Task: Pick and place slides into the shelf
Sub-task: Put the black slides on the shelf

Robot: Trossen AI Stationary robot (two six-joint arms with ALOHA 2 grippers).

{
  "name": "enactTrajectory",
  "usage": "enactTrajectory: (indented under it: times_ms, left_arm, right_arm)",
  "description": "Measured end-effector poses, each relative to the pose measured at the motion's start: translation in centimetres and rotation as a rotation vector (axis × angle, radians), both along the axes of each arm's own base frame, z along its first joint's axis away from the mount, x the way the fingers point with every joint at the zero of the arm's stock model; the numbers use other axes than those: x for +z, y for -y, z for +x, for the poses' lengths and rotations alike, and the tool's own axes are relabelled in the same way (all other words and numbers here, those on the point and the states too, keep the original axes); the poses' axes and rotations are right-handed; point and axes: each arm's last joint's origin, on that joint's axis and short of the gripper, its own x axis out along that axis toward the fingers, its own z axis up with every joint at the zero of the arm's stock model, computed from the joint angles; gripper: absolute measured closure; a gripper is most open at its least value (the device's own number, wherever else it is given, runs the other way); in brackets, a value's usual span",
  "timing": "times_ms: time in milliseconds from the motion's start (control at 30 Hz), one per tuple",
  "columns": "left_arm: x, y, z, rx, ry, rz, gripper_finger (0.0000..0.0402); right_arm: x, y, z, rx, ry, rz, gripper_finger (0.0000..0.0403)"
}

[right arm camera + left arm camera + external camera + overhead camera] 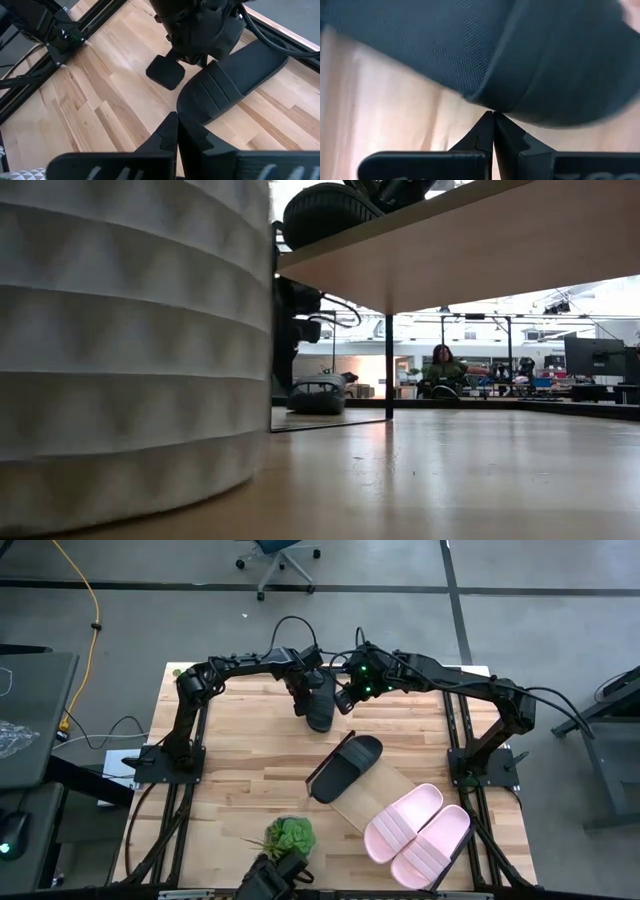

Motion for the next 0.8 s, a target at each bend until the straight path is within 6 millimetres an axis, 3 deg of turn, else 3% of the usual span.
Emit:
enactTrajectory:
  times_ms: [100,800]
  left_arm:
    - [0.2,0.21,0.27,-0.117,0.113,-0.081,0.0401]
    - [0.3,0.12,0.56,-0.056,0.131,-0.08,0.0401]
  right_arm:
    - [0.0,0.0,0.0,0.001,0.0,-0.003,0.0403]
    - [0.0,0.01,0.0,0.005,-0.002,-0.007,0.0403]
